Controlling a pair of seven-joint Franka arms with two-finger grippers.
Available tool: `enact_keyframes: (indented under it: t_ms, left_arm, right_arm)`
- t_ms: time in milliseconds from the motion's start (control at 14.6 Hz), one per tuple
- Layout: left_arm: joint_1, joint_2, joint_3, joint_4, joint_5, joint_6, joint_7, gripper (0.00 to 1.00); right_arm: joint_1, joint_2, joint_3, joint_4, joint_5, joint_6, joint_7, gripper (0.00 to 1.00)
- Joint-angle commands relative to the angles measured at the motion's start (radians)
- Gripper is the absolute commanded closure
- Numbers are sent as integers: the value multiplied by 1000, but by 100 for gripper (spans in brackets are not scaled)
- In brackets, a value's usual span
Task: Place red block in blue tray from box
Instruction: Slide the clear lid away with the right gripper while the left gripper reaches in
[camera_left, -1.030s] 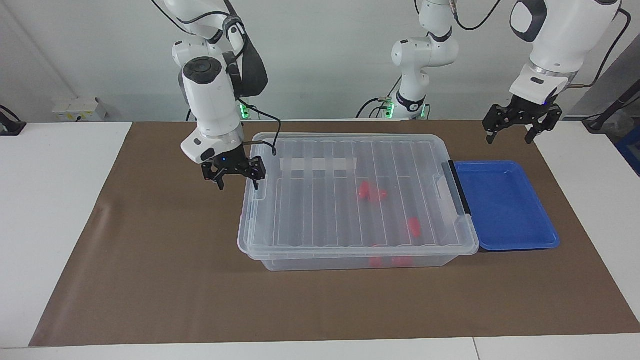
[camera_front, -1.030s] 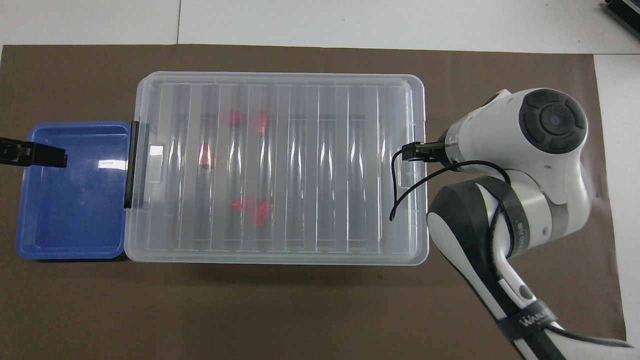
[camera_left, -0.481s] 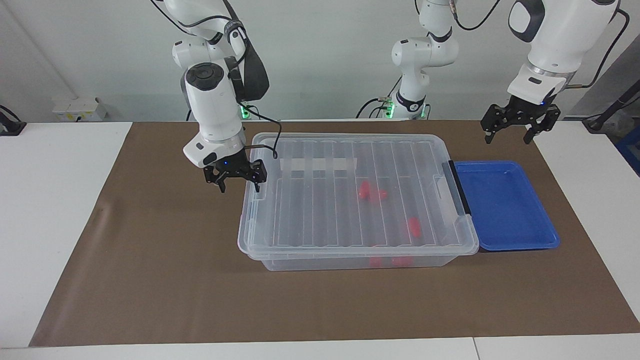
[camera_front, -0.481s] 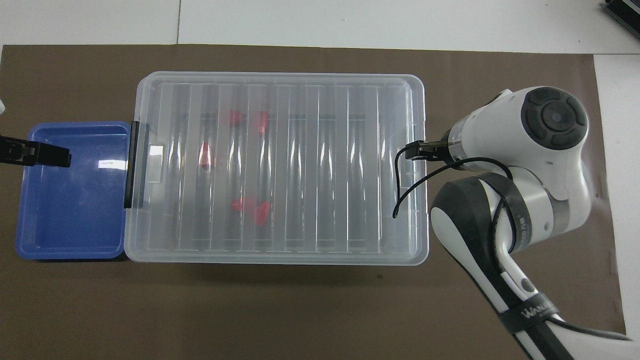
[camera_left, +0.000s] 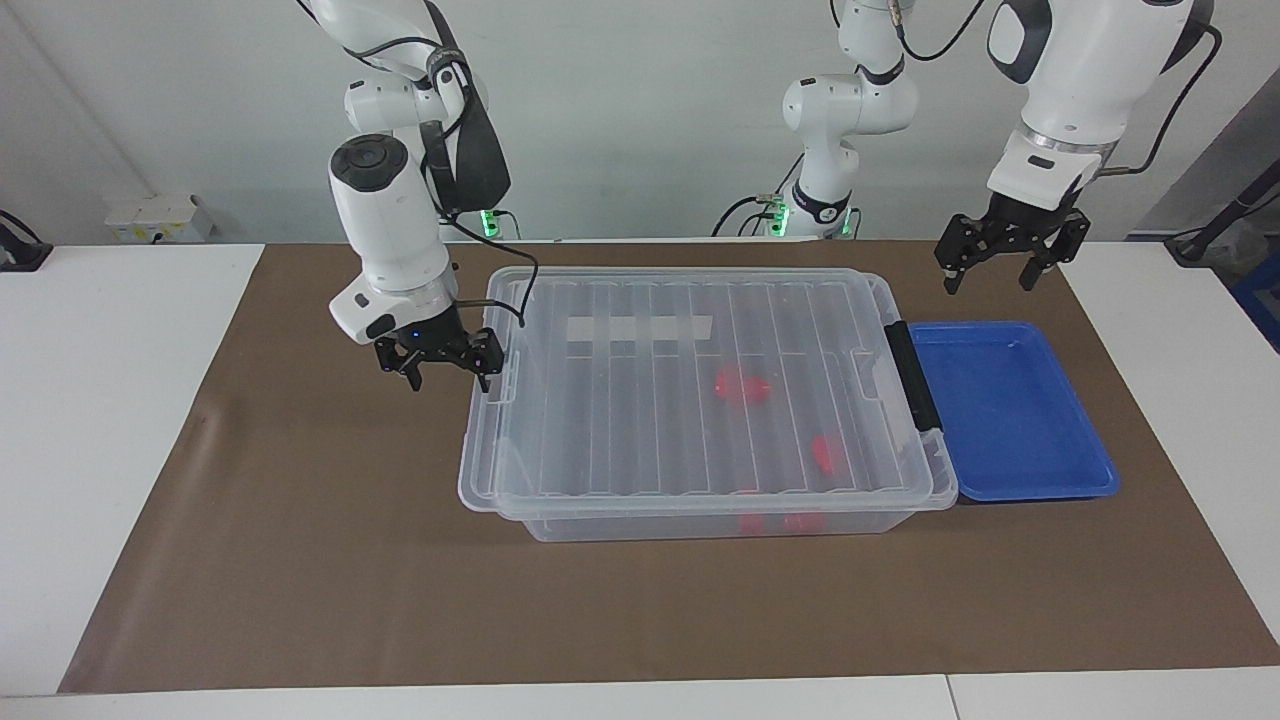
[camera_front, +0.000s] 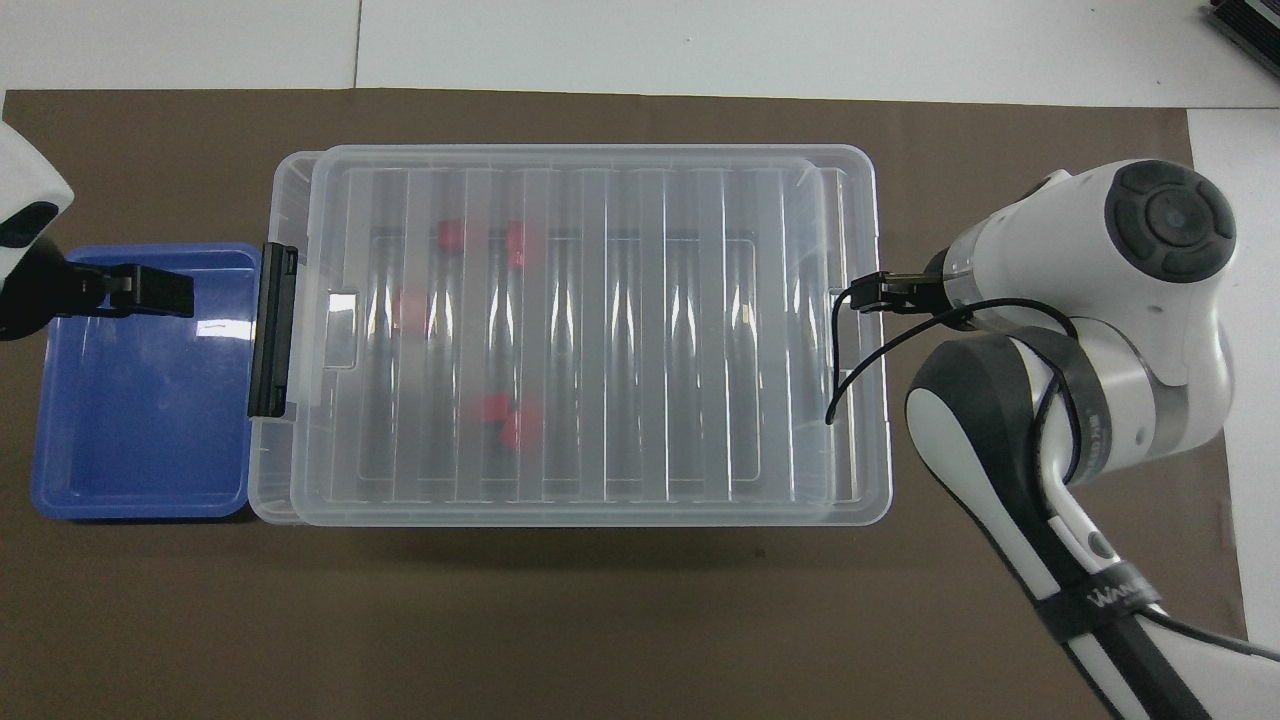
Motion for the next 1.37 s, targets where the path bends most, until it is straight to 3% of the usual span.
enact_keyframes:
  t_ms: [0,137,412,687,1305]
  left_arm:
    - [-45,-16,11,-39,-12,49,-119,0]
    - [-56,-30,10,-74,-12,86,-222,0]
    - [-98,-41,10,-102,-12,94,-234,0]
    - [-154,-44,11,-197,-12,214,-355,0]
    - [-200,89,13,-261,-4,419,-408,0]
  right_arm:
    - [-52,-5,6,-10,9,-2,-72,1]
    - [-80,-5,6,-12,9,-4,-95,1]
    - [-146,-5,6,-12,9,-22,-206,1]
    - [-207,-6,6,-10,9,-53,-284,1]
    - [-292,-6,4,-1,-5,-85,-430,1]
